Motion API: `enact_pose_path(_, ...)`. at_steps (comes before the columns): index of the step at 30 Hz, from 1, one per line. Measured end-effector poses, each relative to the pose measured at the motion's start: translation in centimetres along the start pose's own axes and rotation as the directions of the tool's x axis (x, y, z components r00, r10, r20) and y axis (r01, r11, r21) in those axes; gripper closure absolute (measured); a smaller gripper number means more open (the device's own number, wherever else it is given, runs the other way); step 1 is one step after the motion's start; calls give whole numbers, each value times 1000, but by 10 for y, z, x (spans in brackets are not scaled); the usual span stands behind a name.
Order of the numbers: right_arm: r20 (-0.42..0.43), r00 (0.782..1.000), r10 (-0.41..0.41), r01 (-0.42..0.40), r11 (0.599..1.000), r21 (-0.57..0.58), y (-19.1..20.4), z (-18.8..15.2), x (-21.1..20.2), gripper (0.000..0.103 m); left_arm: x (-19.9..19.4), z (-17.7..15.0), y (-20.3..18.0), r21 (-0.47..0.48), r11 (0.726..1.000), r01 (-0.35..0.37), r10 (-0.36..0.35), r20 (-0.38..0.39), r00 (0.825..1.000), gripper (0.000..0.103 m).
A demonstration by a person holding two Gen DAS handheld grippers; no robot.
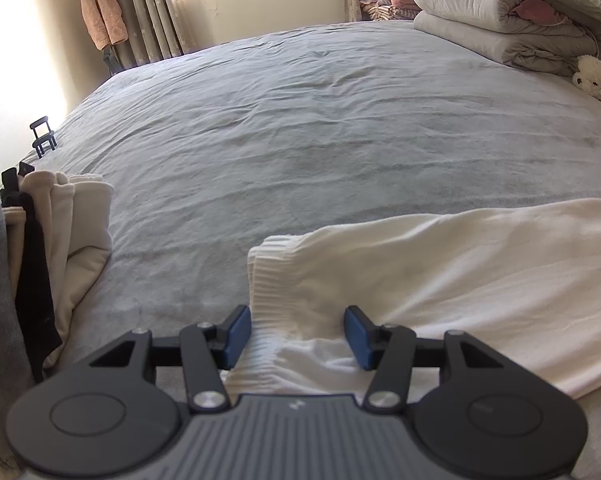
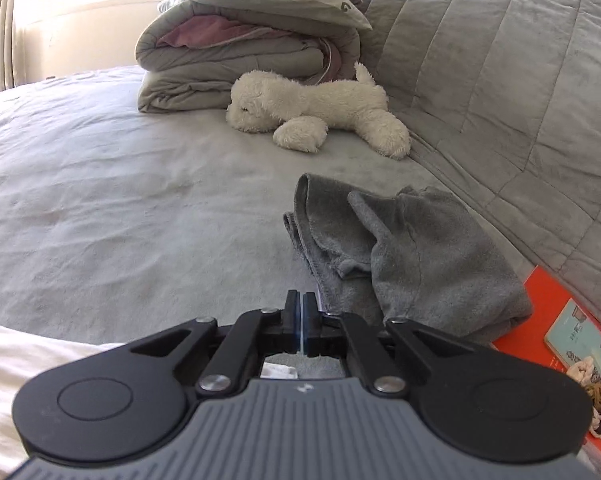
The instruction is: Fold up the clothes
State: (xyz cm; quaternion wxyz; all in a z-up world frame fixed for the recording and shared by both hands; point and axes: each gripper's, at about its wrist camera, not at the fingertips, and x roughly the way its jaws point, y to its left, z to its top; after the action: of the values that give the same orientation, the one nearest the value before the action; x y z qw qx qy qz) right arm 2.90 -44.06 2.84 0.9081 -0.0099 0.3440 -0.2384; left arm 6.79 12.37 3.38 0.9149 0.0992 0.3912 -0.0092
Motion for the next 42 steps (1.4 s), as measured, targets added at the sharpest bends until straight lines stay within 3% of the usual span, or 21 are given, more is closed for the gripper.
enact_pose_path(3, -114, 993, 36, -35, 999, 8, -5, -5, 13, 90, -1, 1, 1, -5, 1000, 2, -2, 0, 1000, 50)
enact_pose_path(5, -96, 994, 59, -55, 998, 43, -9, -5, 5, 87, -1, 1, 1, -6, 1000, 3, -3, 0, 1000, 50)
enact_pose_path(6, -80, 994, 76, -72, 996, 60, -11, -6, 1, 74, 0, 1, 0, -5, 1000, 2, -2, 0, 1000, 50)
enact_pose_path(7, -77, 993, 87, -82, 994, 68, -11, -7, 0, 45, 0, 1, 0, -2, 1000, 0, 0, -1, 1000, 50)
enact_pose_path(8, -87, 992, 92, -86, 994, 66, -10, -8, 1, 37, 0, 1, -1, 1, 1000, -2, 2, -1, 1000, 50)
enact_pose_path(9, -106, 990, 91, -86, 995, 53, -7, -9, 3, 36, 0, 1, -1, 3, 1000, -3, 3, 0, 1000, 50)
enact_pose_path(11, -128, 987, 93, -89, 995, 33, -2, -11, 4, 39, 0, 1, -1, 3, 1000, -2, 2, 0, 1000, 50)
enact_pose_path(13, -121, 988, 92, -88, 995, 39, -3, -11, 1, 98, 0, 1, 1, -5, 1000, 1, -1, -1, 1000, 50)
enact_pose_path(21, -6, 994, 113, -112, 990, 83, -9, -6, -26, 96, 0, 1, 1, -5, 1000, 1, -1, -2, 1000, 50)
enact_pose_path(29, -37, 997, 74, -73, 996, 47, -5, -8, -20, 95, 1, 2, -1, -11, 1000, -4, 4, -2, 1000, 50)
enact_pose_path(34, -64, 993, 102, -100, 994, 34, 1, -6, -7, 65, 1, 1, 1, -13, 1000, 0, 0, -2, 1000, 50)
enact_pose_path(36, -99, 990, 98, -98, 995, 3, 8, -8, 0, 62, 1, 2, 1, -14, 1000, 0, 0, -2, 1000, 50)
enact_pose_path(38, -119, 989, 81, -87, 995, -43, 15, -12, 4, 62, 1, 2, 1, -14, 1000, 0, 0, -2, 1000, 50)
enact_pose_path(39, -116, 991, 69, -77, 995, -58, 17, -12, 3, 74, 1, 2, 1, -15, 1000, 0, -1, -3, 1000, 50)
enact_pose_path(40, -105, 993, 53, -60, 996, -64, 18, -11, 1, 98, 1, 1, 1, -15, 1000, 1, -1, -3, 1000, 50)
enact_pose_path(42, -67, 998, 14, -18, 997, -70, 18, -9, -5, 98, 1, 1, 2, -16, 1000, 1, -1, -2, 1000, 50)
